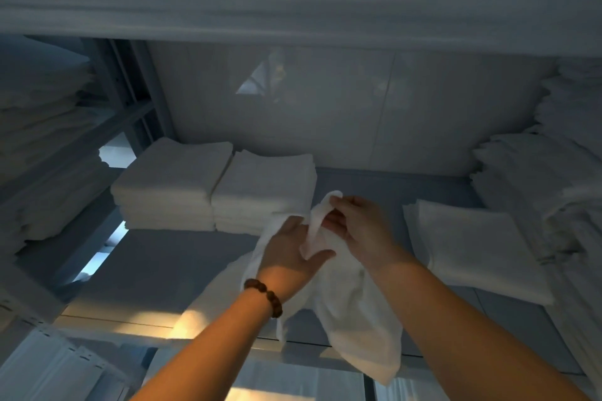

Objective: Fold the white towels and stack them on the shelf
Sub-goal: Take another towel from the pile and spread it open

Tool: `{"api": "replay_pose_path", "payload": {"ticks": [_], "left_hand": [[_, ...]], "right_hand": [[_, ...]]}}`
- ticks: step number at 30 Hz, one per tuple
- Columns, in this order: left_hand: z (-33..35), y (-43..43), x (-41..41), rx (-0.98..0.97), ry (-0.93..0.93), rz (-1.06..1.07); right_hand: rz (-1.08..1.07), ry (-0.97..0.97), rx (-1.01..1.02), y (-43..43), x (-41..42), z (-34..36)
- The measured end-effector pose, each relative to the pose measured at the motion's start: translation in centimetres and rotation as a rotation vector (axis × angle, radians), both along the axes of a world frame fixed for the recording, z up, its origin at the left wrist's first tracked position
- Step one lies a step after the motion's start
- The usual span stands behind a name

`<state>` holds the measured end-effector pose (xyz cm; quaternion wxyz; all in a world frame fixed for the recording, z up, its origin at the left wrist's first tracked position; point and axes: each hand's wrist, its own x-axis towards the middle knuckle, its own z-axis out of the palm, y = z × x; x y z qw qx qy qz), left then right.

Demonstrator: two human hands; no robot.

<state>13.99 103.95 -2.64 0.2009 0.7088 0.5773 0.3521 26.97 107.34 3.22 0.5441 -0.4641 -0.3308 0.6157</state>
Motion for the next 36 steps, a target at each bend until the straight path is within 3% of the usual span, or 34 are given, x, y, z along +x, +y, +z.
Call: {"api": "replay_pose_path", "payload": {"ticks": [4, 14, 17, 20, 22, 25, 27, 29, 36], "left_hand": [[-0.5, 0.2, 0.0, 0.02, -0.017, 0.114], [-1.5, 0.6, -5.2, 0.041, 0.075, 0.119], [-0.8, 0.6, -5.8, 0.06, 0.048, 0.101], [0.7, 0.7, -5.3, 0.099, 0.029, 0.037], [1.6, 0.9, -4.6, 0.107, 0.001, 0.008], [2.7, 1.0, -3.7, 0.114, -0.078, -0.013], [3.3, 1.0, -3.2, 0.092, -0.128, -0.044], [3.6, 1.0, -3.0, 0.063, -0.163, -0.063], [4.5, 0.3, -3.9, 0.009, -0.292, -0.021]], "right_hand": [[-0.119, 0.076, -0.042, 0.6, -0.4, 0.7], [-0.445, 0.068, -0.172, 3.3, 7.1, -1.0], [-0.424, -0.037, -0.248, 3.9, 8.6, -2.4], [-0.255, -0.322, -0.3, 3.4, 7.7, -3.6], [-0.185, -0.573, -0.201, 2.5, 6.2, -4.3], [-0.048, -0.847, 0.213, 0.6, 3.5, -3.7], [0.144, -0.82, 0.448, -0.6, 1.8, -2.8], [0.325, -0.788, 0.556, -1.1, 0.8, -2.2], [0.405, -0.739, 0.58, -0.8, 0.3, -1.7]]}}
